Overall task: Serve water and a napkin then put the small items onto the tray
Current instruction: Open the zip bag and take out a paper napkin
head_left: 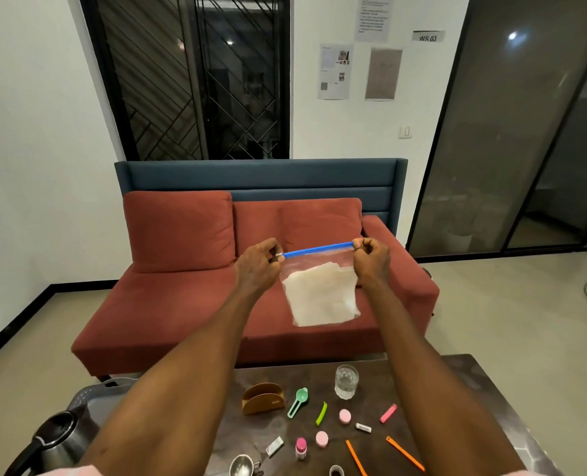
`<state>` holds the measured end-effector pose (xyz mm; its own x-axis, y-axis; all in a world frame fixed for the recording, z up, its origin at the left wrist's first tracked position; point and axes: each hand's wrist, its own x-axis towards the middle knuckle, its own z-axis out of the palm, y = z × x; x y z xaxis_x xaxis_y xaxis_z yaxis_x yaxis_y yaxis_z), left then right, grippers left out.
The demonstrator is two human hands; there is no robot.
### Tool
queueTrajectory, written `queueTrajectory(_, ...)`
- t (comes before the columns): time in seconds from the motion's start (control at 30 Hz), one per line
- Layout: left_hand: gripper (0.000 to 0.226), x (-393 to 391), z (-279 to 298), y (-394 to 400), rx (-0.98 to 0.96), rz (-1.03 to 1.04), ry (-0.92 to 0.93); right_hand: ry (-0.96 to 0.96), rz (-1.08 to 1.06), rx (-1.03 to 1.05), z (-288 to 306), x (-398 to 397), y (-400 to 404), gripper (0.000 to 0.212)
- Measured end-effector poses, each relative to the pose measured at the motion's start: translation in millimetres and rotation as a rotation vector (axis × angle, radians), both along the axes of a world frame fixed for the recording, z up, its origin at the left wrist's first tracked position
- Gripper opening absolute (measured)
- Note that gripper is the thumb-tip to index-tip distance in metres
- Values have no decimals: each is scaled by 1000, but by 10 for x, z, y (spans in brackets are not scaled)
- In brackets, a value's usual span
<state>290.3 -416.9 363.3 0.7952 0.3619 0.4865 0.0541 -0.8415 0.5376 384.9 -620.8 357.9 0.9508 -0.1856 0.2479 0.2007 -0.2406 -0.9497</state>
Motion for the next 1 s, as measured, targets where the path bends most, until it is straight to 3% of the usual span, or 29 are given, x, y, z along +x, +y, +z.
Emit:
queueTrajectory(0.2,28,75,151,120,-314,-234,-108,-19,262,-384,30,57,-179,16)
queueTrajectory(0.4,17,208,283,15,-200,-307,-158,-124,598,-401,347,-244,182,18)
queueTrajectory(0.6,17,163,302,22,-226,-253,-210,-34,739,-260,316,-278,323,21)
queueTrajectory(0.67,25,118,285,16,-339,-207,-213,-4,727,-184,284,-290,355,23)
queueTrajectory(0.8,44,12,268,-100,-829,-152,-100,11,693,-157,211,-310,399,20)
queueTrajectory(0.93,44,-66,201,-185,-1039,-198,70,-43,663,-268,133,-303,426,8)
queueTrajectory(1.0,30,-55,169,-206,-1129,-175,110,-40,665,-285,95,-323,427,8)
